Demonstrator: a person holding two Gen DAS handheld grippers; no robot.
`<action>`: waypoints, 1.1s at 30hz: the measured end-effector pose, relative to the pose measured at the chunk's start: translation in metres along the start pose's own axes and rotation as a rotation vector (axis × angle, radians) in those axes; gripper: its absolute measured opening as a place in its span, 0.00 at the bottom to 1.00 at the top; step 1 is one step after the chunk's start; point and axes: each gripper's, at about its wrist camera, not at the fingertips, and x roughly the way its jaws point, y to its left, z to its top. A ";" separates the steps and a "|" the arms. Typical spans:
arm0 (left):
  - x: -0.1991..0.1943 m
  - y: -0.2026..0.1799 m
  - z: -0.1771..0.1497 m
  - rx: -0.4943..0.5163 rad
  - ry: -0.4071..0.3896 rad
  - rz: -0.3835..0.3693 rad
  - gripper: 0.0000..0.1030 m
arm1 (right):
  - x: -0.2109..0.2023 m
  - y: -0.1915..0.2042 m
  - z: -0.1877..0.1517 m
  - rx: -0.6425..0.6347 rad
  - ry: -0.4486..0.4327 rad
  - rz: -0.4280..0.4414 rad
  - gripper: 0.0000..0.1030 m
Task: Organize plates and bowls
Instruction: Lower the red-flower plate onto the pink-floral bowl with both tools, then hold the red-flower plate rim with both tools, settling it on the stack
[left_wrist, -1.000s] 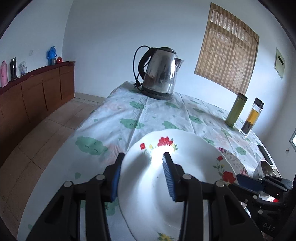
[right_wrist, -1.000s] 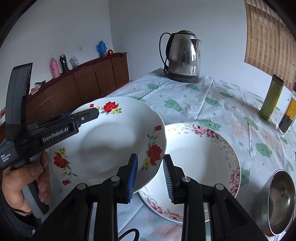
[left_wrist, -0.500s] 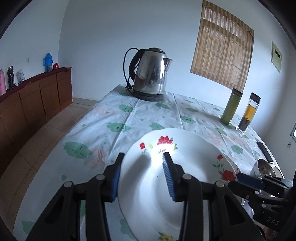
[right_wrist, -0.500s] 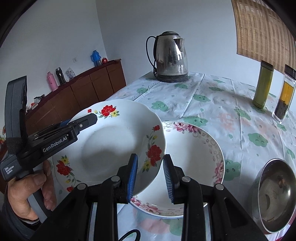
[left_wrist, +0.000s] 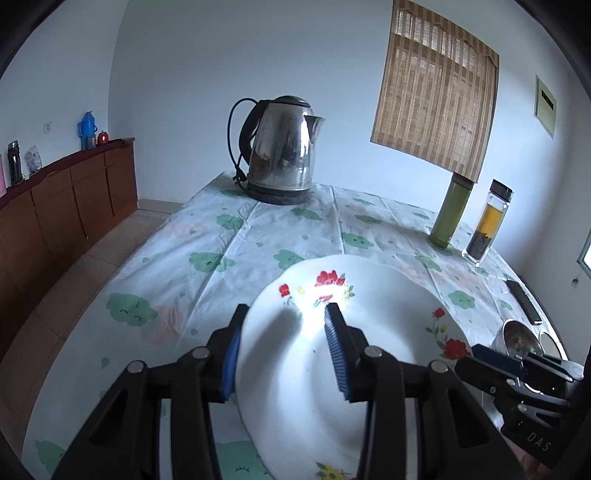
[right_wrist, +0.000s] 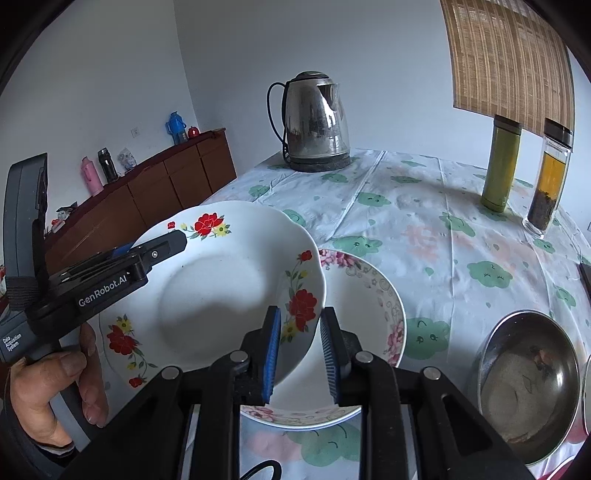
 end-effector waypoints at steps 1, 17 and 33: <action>0.001 -0.003 0.001 0.002 0.000 -0.004 0.37 | -0.001 -0.003 0.000 0.006 -0.003 -0.002 0.23; 0.017 -0.025 -0.005 0.014 0.011 -0.045 0.37 | -0.010 -0.030 -0.002 0.053 -0.019 -0.038 0.23; 0.023 -0.037 -0.009 0.050 0.020 -0.042 0.37 | -0.008 -0.040 -0.005 0.075 -0.011 -0.070 0.23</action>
